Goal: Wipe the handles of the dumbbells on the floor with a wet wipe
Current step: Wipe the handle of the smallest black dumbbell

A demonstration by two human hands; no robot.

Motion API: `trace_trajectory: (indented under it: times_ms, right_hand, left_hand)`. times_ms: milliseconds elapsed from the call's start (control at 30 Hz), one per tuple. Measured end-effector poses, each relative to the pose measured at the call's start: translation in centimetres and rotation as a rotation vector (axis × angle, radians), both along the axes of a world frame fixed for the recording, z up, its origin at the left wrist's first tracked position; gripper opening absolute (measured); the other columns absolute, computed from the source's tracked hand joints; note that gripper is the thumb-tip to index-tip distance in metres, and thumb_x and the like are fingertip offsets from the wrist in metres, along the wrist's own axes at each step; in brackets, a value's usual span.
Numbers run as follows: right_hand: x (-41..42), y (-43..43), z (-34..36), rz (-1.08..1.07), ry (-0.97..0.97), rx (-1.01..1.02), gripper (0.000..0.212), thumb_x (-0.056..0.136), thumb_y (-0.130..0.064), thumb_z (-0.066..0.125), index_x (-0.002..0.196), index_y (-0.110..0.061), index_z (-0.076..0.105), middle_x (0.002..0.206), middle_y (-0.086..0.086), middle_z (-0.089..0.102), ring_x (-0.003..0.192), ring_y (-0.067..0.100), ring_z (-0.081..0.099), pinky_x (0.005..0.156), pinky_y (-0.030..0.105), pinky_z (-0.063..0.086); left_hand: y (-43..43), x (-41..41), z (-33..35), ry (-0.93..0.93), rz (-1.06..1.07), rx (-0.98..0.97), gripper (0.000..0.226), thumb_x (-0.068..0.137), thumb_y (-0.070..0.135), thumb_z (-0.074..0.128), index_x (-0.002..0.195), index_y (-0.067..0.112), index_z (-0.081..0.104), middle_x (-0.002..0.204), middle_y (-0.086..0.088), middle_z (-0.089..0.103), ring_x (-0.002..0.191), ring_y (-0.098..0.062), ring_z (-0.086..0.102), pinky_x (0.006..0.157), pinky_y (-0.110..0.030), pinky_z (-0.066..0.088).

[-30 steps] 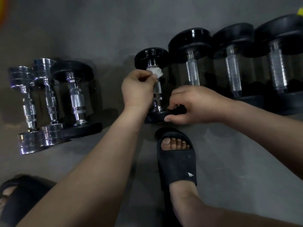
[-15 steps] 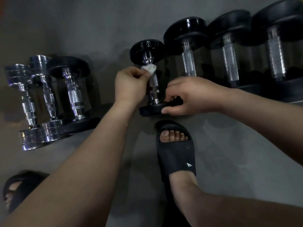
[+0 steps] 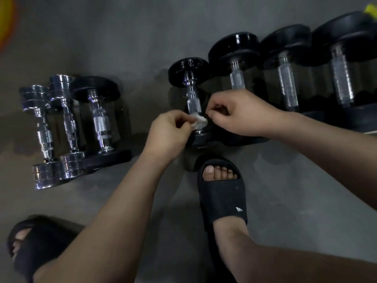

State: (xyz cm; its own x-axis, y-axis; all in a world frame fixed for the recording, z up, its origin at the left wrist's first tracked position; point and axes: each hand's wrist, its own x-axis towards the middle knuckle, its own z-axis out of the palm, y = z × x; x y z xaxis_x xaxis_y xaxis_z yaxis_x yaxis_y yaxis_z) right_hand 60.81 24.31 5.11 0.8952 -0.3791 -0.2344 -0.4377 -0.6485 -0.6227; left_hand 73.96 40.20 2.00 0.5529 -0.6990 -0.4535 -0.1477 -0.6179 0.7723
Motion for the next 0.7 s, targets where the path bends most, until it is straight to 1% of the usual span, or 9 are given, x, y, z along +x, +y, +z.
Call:
trace_trajectory:
  times_ms: [133,200,267,333,400,467,567,633,700]
  right_hand:
    - [0.9,0.4,-0.4,-0.161,-0.01,0.005,0.006,0.085,-0.02,0.065,0.088,-0.02,0.07,0.078,-0.01,0.067,0.074,0.005,0.061,0.075,0.031,0.054]
    - [1.4,0.4,-0.6,-0.24,0.025,0.021,0.004,0.085,-0.022,0.066,0.088,-0.023,0.069,0.077,-0.011,0.066,0.073,0.004,0.06,0.075,0.028,0.054]
    - [1.8,0.3,-1.0,-0.32,0.072,0.053,0.002,0.085,-0.026,0.068,0.086,-0.025,0.068,0.078,-0.011,0.066,0.073,0.004,0.061,0.074,0.028,0.055]
    - [2.3,0.2,-1.3,-0.38,0.101,0.135,0.009,0.083,-0.032,0.071,0.082,-0.025,0.067,0.076,-0.008,0.069,0.071,0.007,0.066,0.075,0.035,0.059]
    - [2.7,0.3,-1.3,-0.382,0.131,0.2,0.016,0.082,-0.037,0.075,0.081,-0.024,0.067,0.074,-0.004,0.072,0.07,0.013,0.07,0.074,0.042,0.062]
    - [2.9,0.6,-1.3,-0.348,0.185,0.18,0.02,0.081,-0.04,0.078,0.082,-0.023,0.068,0.077,-0.004,0.072,0.073,0.013,0.07,0.075,0.042,0.061]
    - [3.1,0.5,-1.6,-0.35,0.219,0.17,0.013,0.083,-0.031,0.078,0.081,-0.023,0.067,0.079,-0.005,0.072,0.073,0.012,0.07,0.076,0.041,0.061]
    - [3.5,0.5,-1.7,-0.403,0.189,0.244,0.011,0.086,-0.017,0.073,0.079,-0.022,0.066,0.077,-0.002,0.073,0.07,0.015,0.073,0.075,0.044,0.062]
    - [3.8,0.5,-1.6,-0.48,0.158,0.302,0.01,0.089,-0.016,0.071,0.081,-0.02,0.066,0.078,0.0,0.074,0.068,0.016,0.074,0.075,0.043,0.063]
  left_hand:
    - [-0.5,-1.1,0.1,-0.055,0.182,-0.086,0.012,0.085,0.012,0.076,0.091,0.019,0.067,0.083,0.011,0.069,0.075,0.002,0.065,0.072,-0.014,0.051]
    - [-0.9,-1.2,0.0,-0.083,0.255,-0.114,0.022,0.08,0.014,0.082,0.091,0.016,0.063,0.081,0.01,0.066,0.071,0.004,0.062,0.069,-0.012,0.049]
    - [-1.2,-1.2,0.0,-0.102,0.289,-0.132,0.023,0.077,0.016,0.085,0.086,0.016,0.064,0.078,0.009,0.065,0.067,0.004,0.059,0.066,-0.011,0.047]
    - [-1.3,-1.3,0.0,-0.113,0.282,-0.139,0.016,0.079,0.023,0.084,0.084,0.017,0.07,0.08,0.006,0.069,0.071,0.002,0.063,0.069,-0.015,0.05]
    - [-1.0,-1.3,-0.2,-0.099,0.237,-0.127,0.012,0.085,0.03,0.079,0.09,0.019,0.077,0.087,0.007,0.072,0.079,-0.001,0.067,0.076,-0.022,0.055]
    - [-0.4,-1.3,-0.4,-0.066,0.196,-0.103,0.013,0.089,0.03,0.072,0.097,0.022,0.079,0.093,0.007,0.073,0.085,-0.002,0.068,0.083,-0.029,0.057]
    - [0.2,-1.7,-0.6,-0.016,0.215,-0.118,0.013,0.087,0.018,0.072,0.099,0.021,0.078,0.095,0.008,0.074,0.089,-0.002,0.07,0.088,-0.027,0.057]
    - [-0.2,-1.8,-0.4,-0.018,0.273,-0.127,0.011,0.085,0.012,0.077,0.095,0.016,0.077,0.088,0.011,0.074,0.082,0.002,0.068,0.081,-0.017,0.055]
    - [-0.9,-1.8,-0.2,-0.037,0.323,-0.133,0.008,0.083,0.012,0.079,0.09,0.015,0.076,0.081,0.011,0.072,0.075,0.003,0.066,0.072,-0.013,0.052]
